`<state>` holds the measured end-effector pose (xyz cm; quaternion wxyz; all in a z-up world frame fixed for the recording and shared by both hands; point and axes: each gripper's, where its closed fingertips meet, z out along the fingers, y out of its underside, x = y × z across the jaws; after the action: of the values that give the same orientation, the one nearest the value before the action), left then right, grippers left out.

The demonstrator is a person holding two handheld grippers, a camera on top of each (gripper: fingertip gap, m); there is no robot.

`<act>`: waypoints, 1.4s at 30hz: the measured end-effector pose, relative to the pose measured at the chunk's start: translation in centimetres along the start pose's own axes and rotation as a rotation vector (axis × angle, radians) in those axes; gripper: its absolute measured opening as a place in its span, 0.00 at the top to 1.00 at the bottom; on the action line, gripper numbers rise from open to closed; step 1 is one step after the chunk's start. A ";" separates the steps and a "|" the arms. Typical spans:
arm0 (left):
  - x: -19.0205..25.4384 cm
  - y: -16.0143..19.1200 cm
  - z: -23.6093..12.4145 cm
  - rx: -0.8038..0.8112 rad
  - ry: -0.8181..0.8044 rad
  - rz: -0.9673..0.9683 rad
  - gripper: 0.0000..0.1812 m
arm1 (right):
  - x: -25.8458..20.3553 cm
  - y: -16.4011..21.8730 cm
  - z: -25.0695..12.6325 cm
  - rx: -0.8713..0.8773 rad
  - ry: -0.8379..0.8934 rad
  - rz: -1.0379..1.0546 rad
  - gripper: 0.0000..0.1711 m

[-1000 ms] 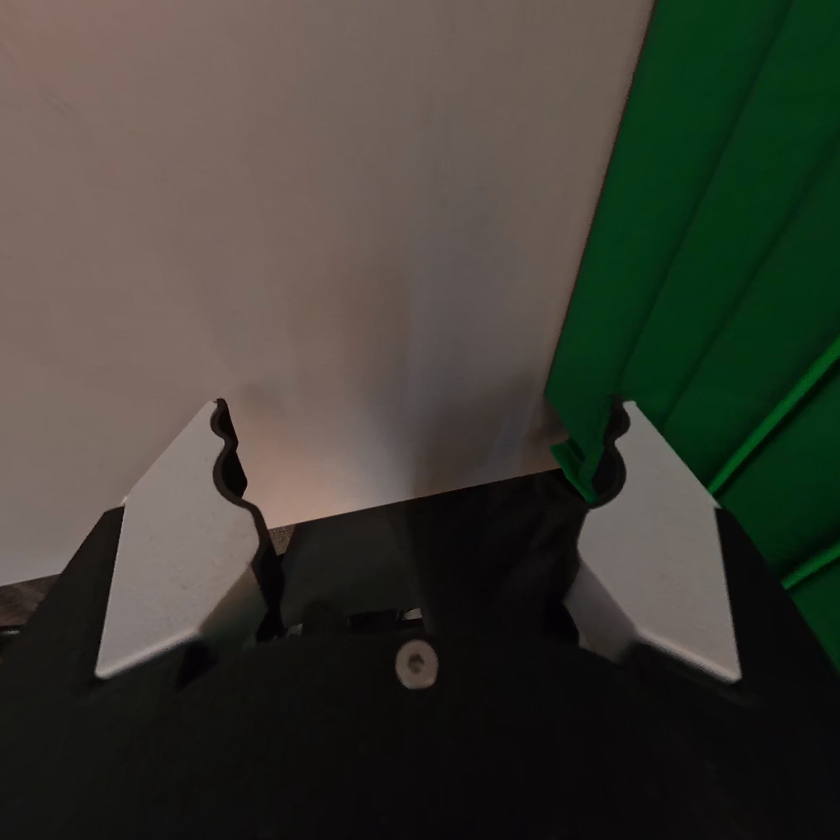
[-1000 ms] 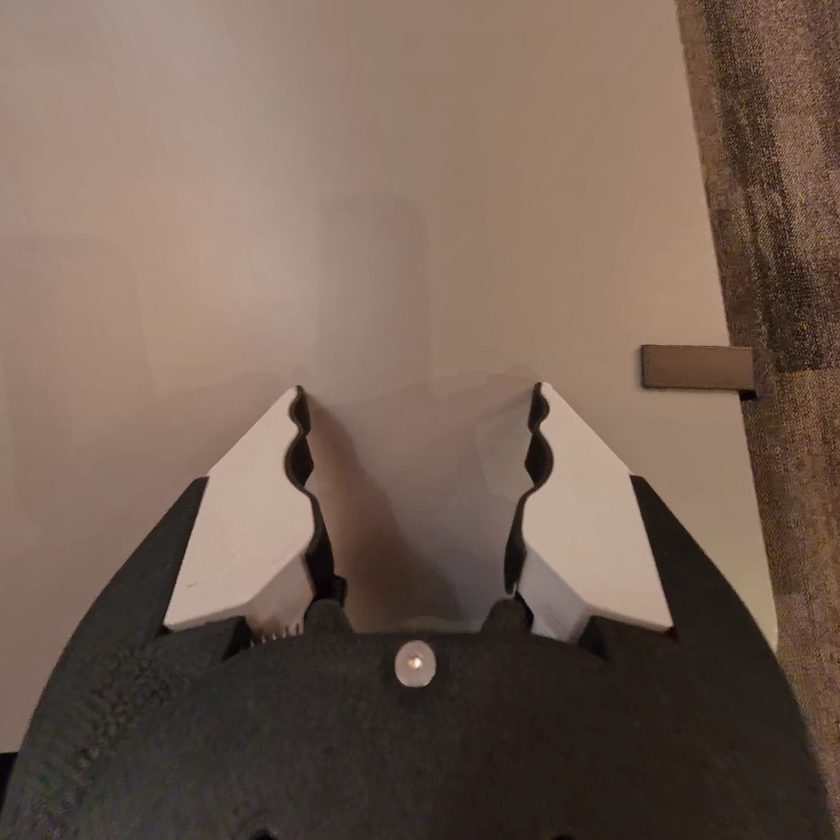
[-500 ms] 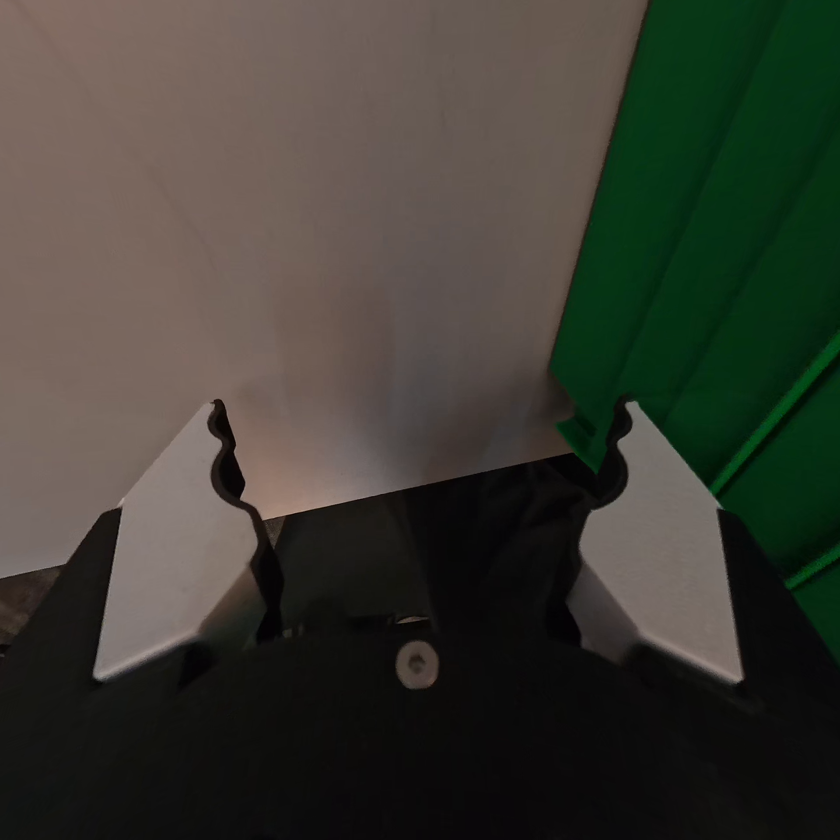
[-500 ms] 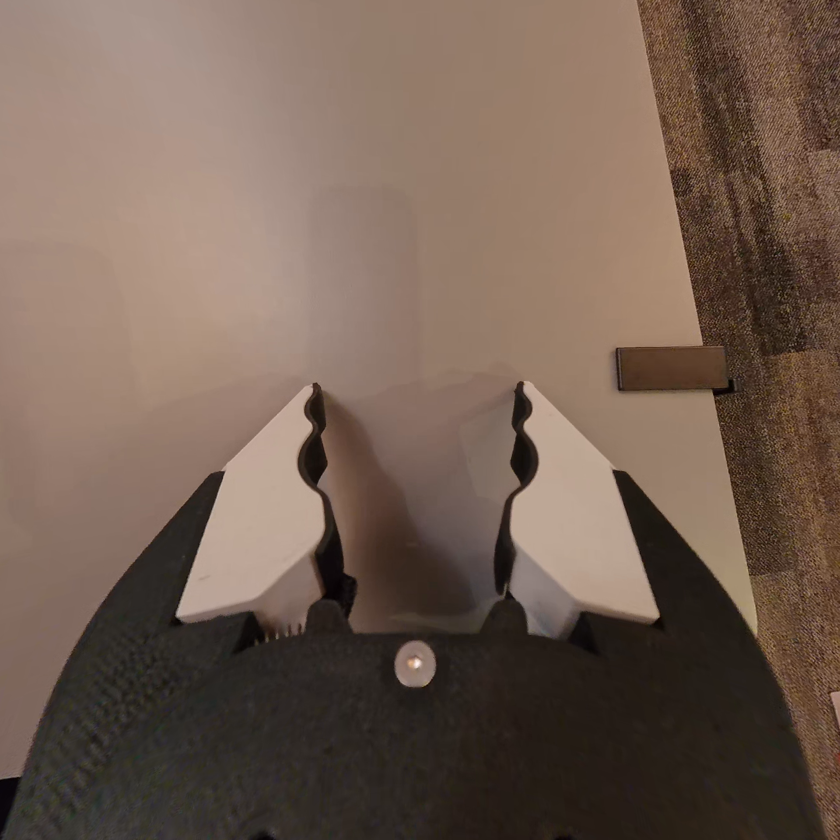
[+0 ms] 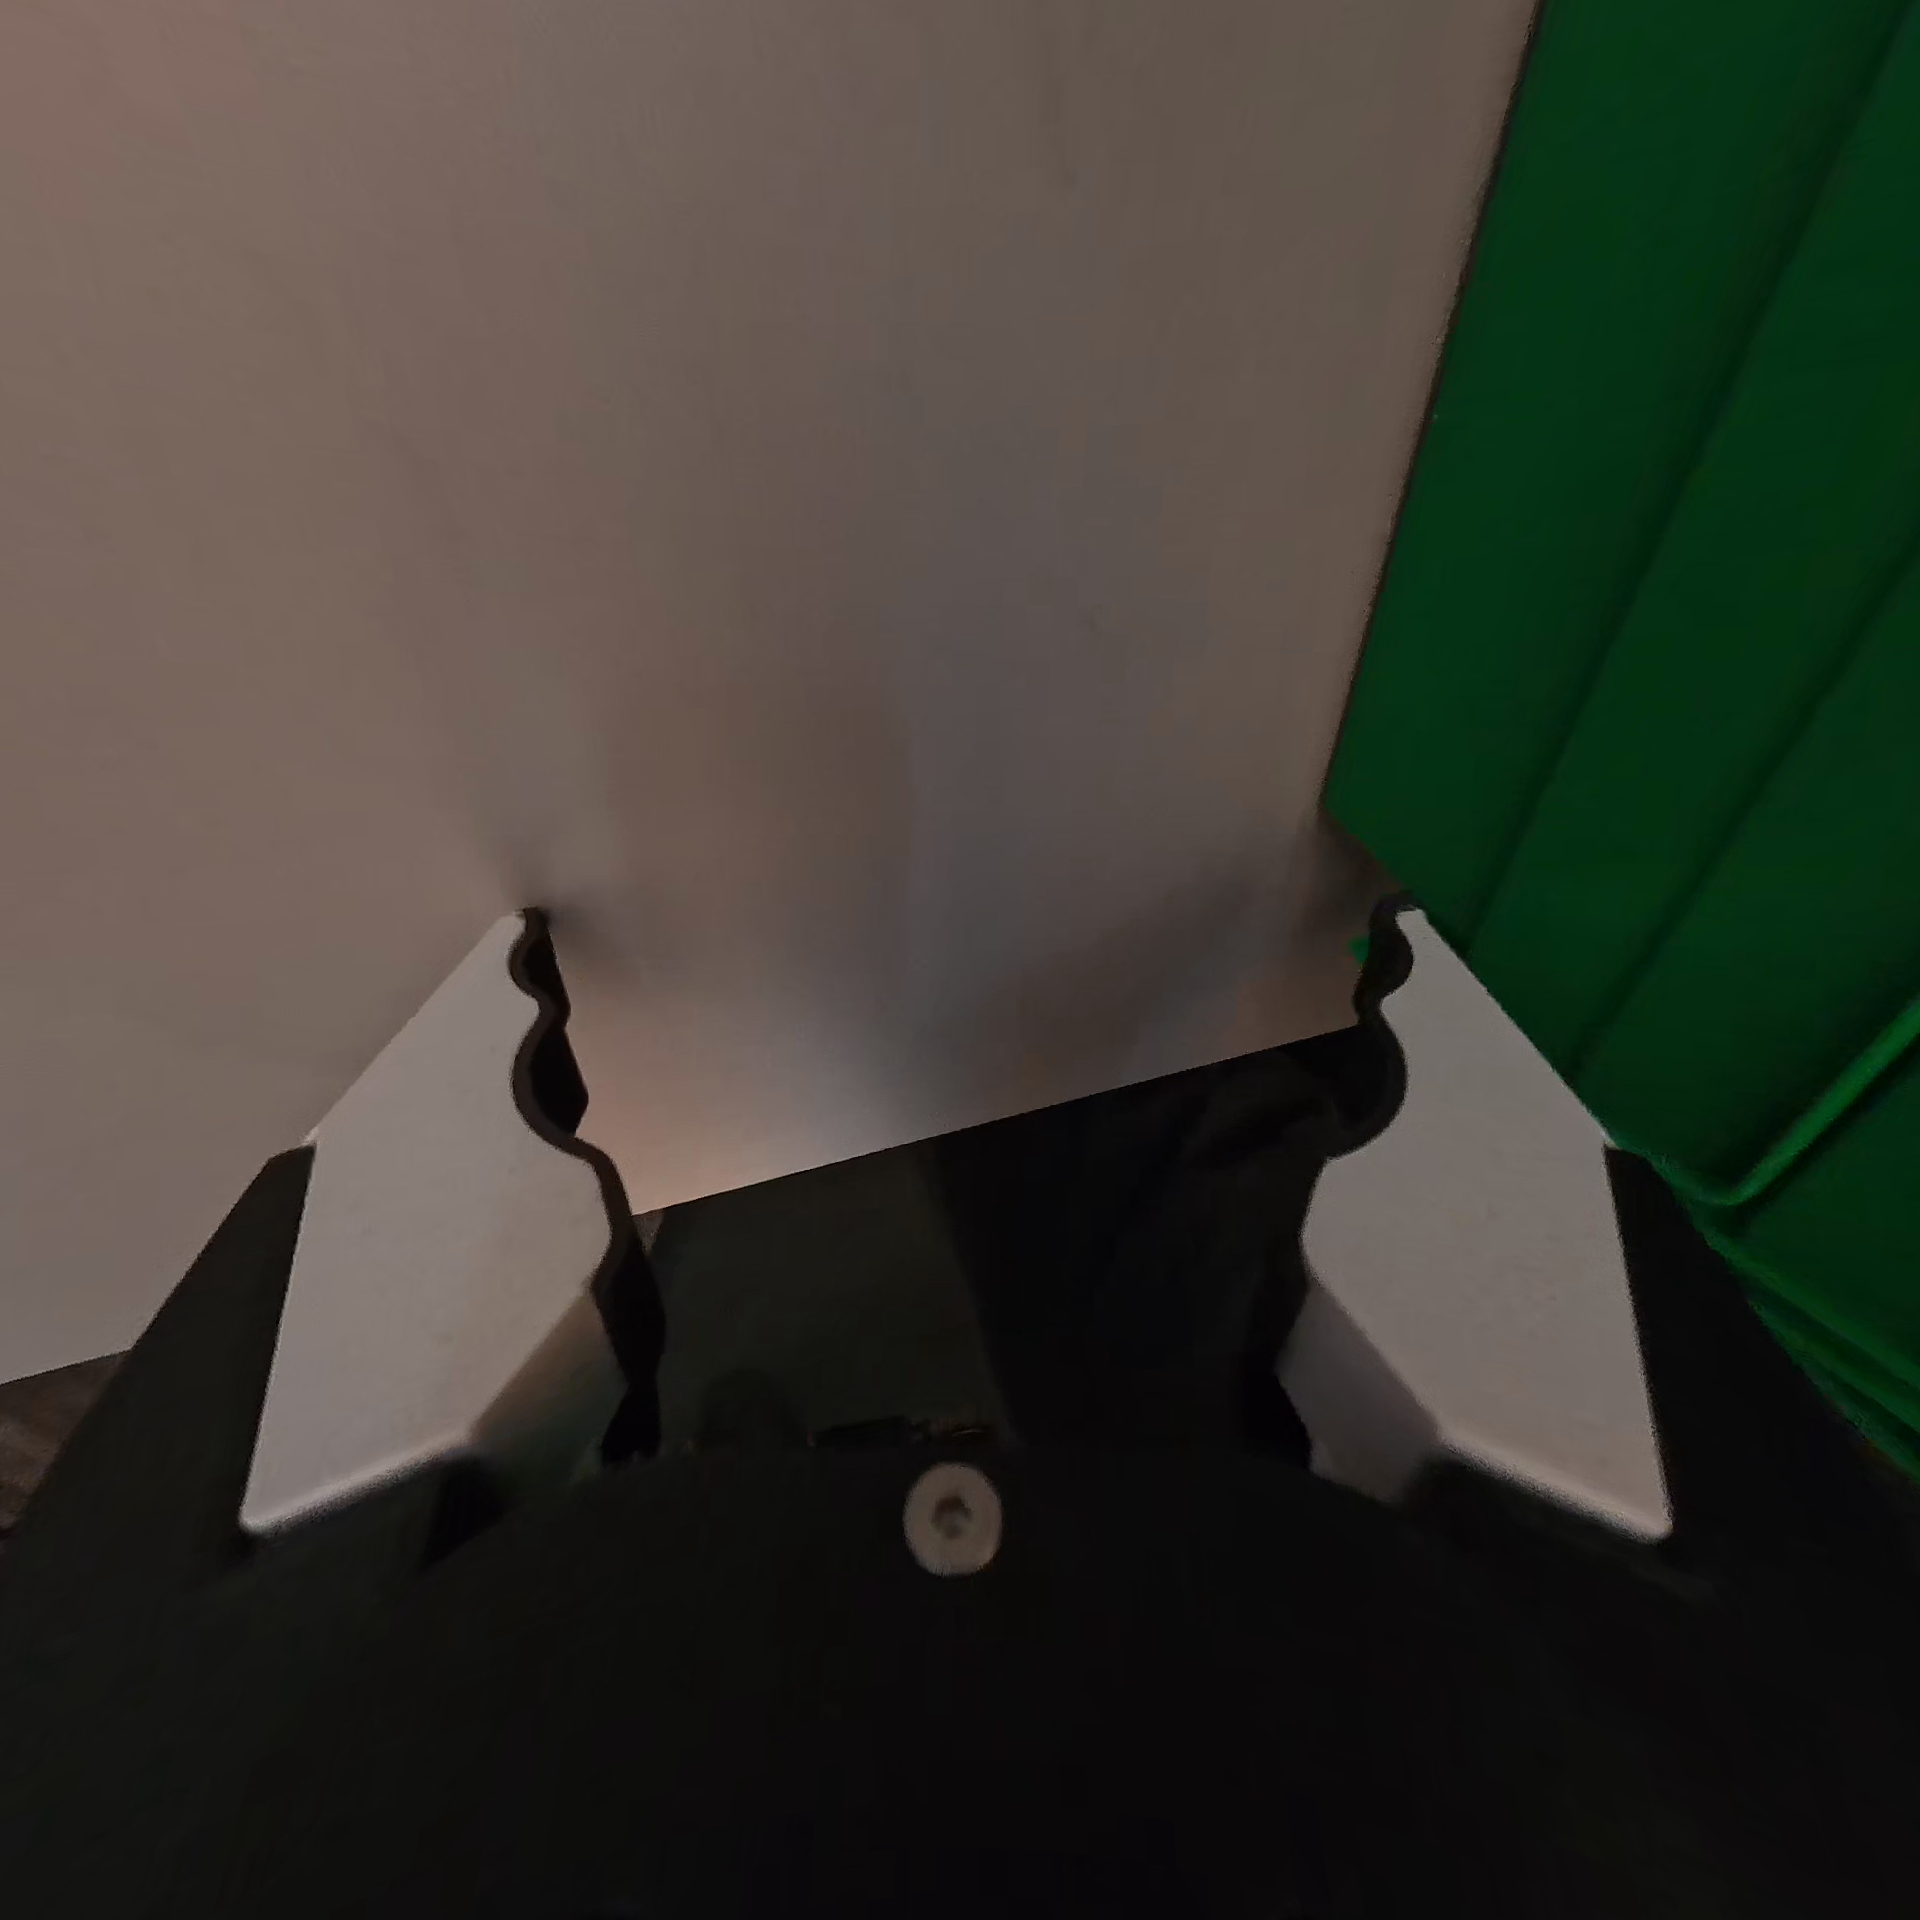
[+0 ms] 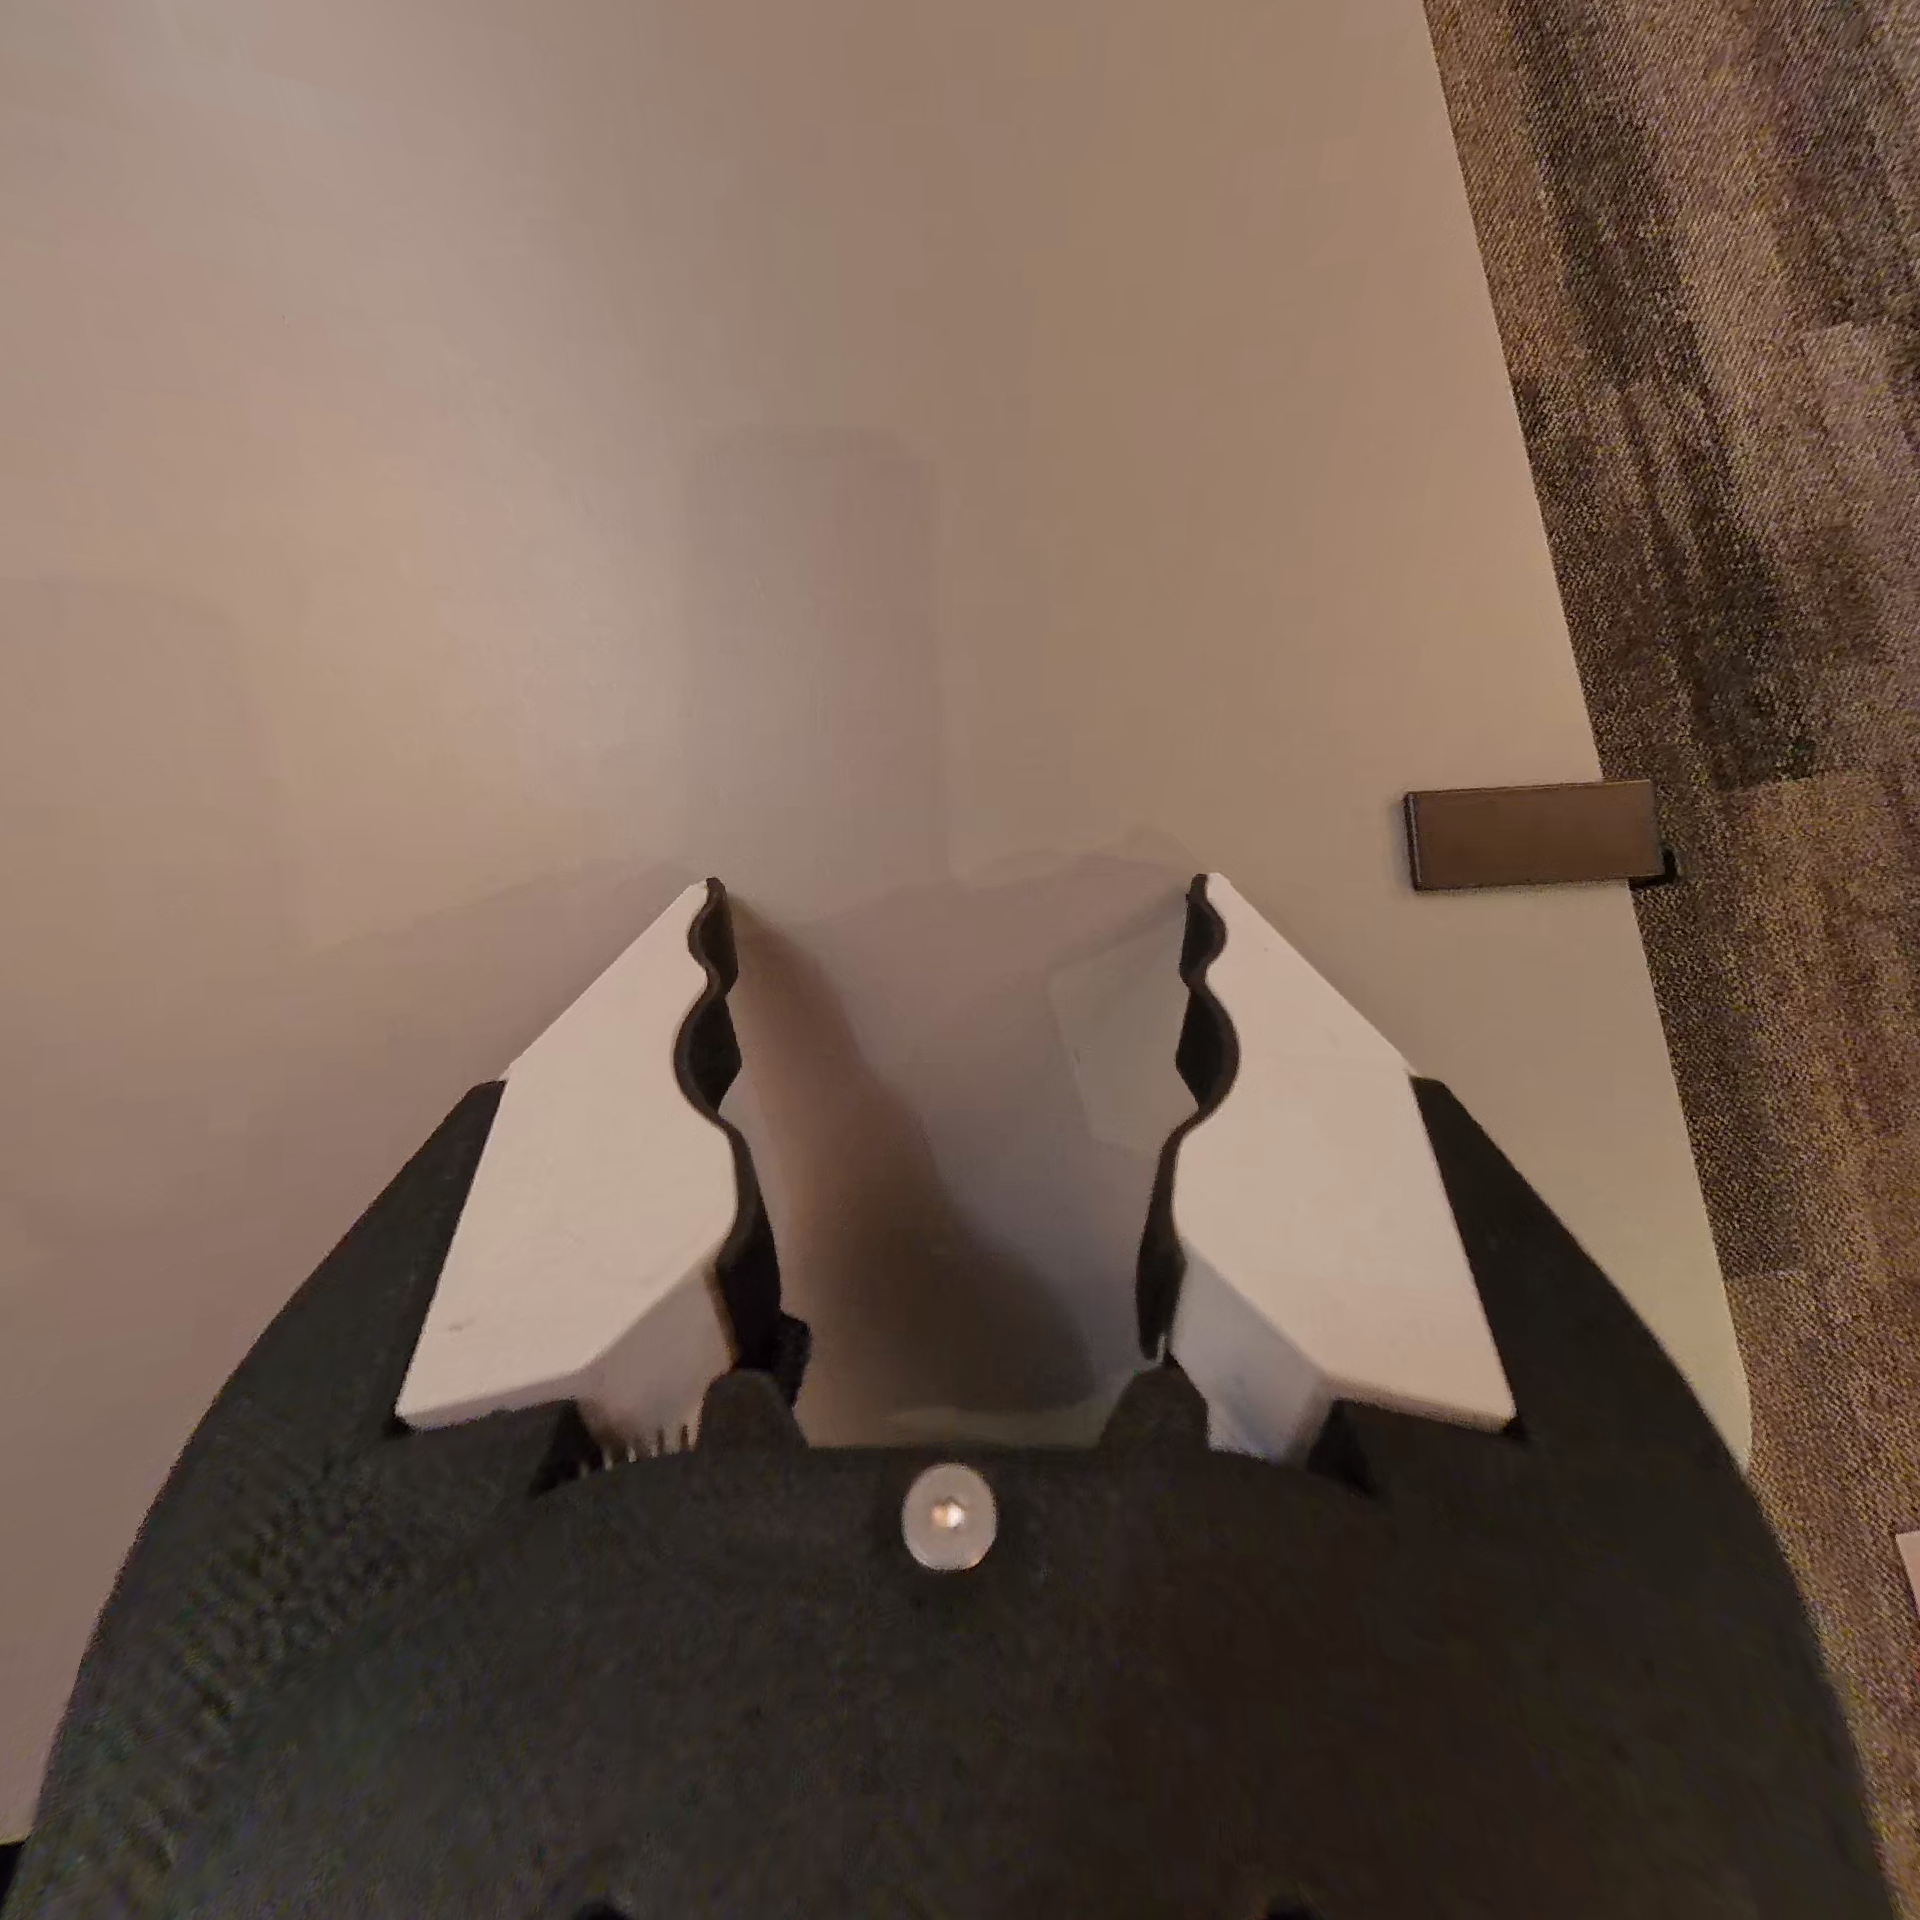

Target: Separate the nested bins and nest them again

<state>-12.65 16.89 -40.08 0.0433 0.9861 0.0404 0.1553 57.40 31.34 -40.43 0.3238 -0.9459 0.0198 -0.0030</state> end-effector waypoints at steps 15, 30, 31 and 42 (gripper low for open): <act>0.5 0.4 -2.0 0.065 0.006 0.049 0.21 | 0.0 -1.3 -1.4 -0.002 0.014 0.018 0.49; -0.8 1.1 -4.1 0.122 -0.070 0.149 0.40 | 0.0 -2.6 -2.8 0.002 0.021 0.024 0.47; -0.7 1.1 -4.2 0.129 -0.068 0.144 0.40 | 0.0 -2.7 -2.9 0.003 0.022 0.025 0.47; -0.4 1.0 -5.9 0.183 -0.039 0.122 0.42 | 0.0 -3.6 -3.9 0.009 0.028 0.028 0.47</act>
<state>-14.78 16.25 -34.53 -0.0556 0.9894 -0.0068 0.1341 57.47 31.78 -35.12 0.3277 -0.9439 0.0378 -0.0119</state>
